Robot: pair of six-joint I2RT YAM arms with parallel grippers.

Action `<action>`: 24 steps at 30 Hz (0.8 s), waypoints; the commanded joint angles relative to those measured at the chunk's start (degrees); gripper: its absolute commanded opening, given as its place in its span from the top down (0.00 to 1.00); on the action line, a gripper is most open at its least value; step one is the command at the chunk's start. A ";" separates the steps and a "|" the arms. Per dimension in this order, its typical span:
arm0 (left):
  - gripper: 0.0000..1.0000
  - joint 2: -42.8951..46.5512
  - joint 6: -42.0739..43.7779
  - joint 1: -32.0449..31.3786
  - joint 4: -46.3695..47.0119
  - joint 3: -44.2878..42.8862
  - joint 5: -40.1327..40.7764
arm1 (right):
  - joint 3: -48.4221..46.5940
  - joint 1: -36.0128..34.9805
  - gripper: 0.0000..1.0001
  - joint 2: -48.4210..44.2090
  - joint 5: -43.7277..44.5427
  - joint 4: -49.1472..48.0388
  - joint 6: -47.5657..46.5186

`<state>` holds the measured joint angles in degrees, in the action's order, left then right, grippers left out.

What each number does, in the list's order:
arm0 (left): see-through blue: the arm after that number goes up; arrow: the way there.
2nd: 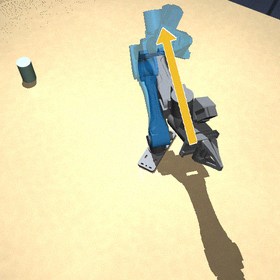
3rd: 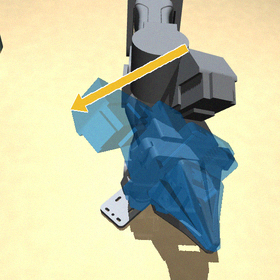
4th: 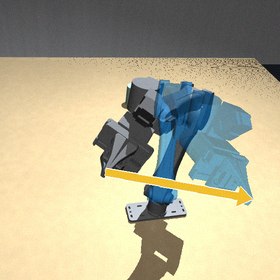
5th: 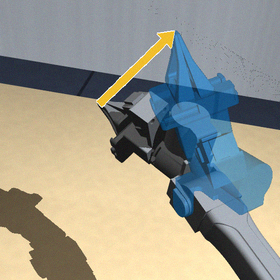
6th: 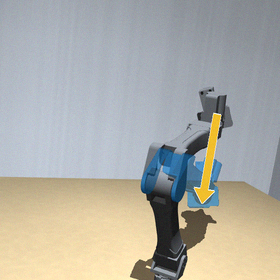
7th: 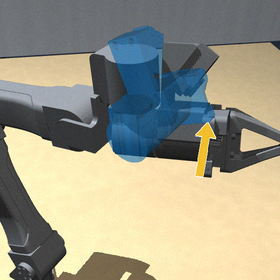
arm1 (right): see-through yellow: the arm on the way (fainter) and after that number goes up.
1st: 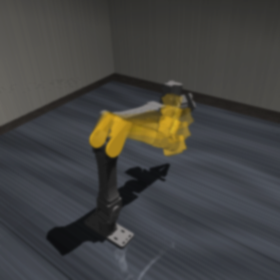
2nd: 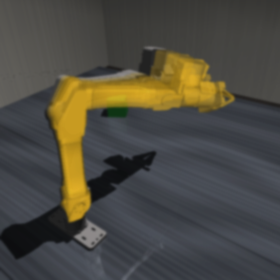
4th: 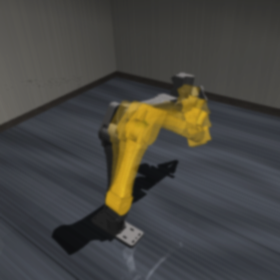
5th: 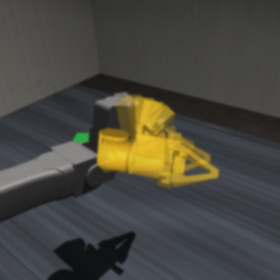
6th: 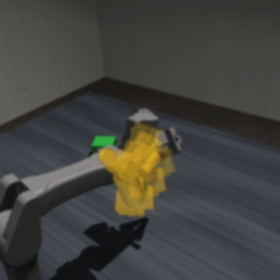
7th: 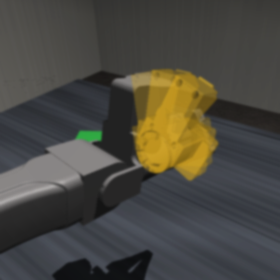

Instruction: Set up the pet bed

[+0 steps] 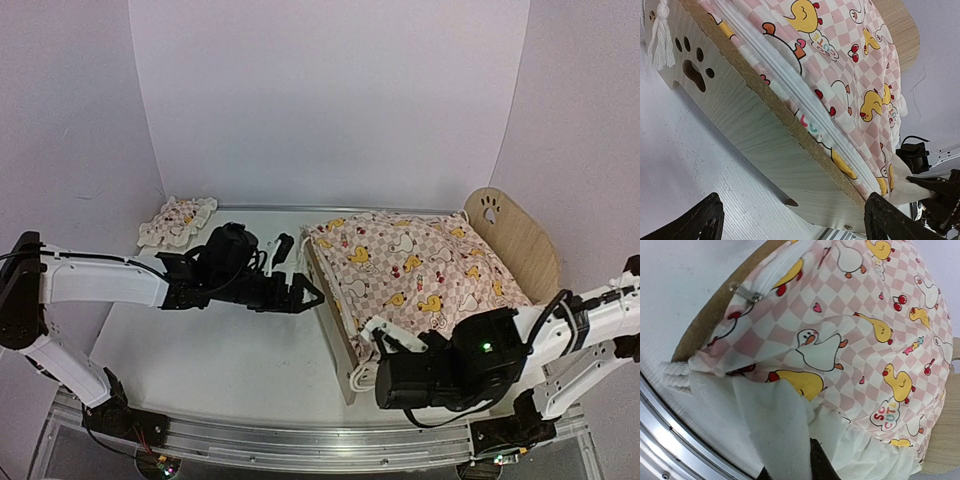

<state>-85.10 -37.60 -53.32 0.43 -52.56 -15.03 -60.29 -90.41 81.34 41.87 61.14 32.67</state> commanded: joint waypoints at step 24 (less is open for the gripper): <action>0.54 -9.31 24.29 -23.29 18.78 -10.97 11.65 | 6.52 14.01 1.00 -29.85 -0.70 -19.09 -2.43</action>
<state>-92.09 -18.74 -75.68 10.20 -61.52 -5.37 -53.15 -76.73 51.64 41.50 47.31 32.10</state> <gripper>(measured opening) 0.474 0.012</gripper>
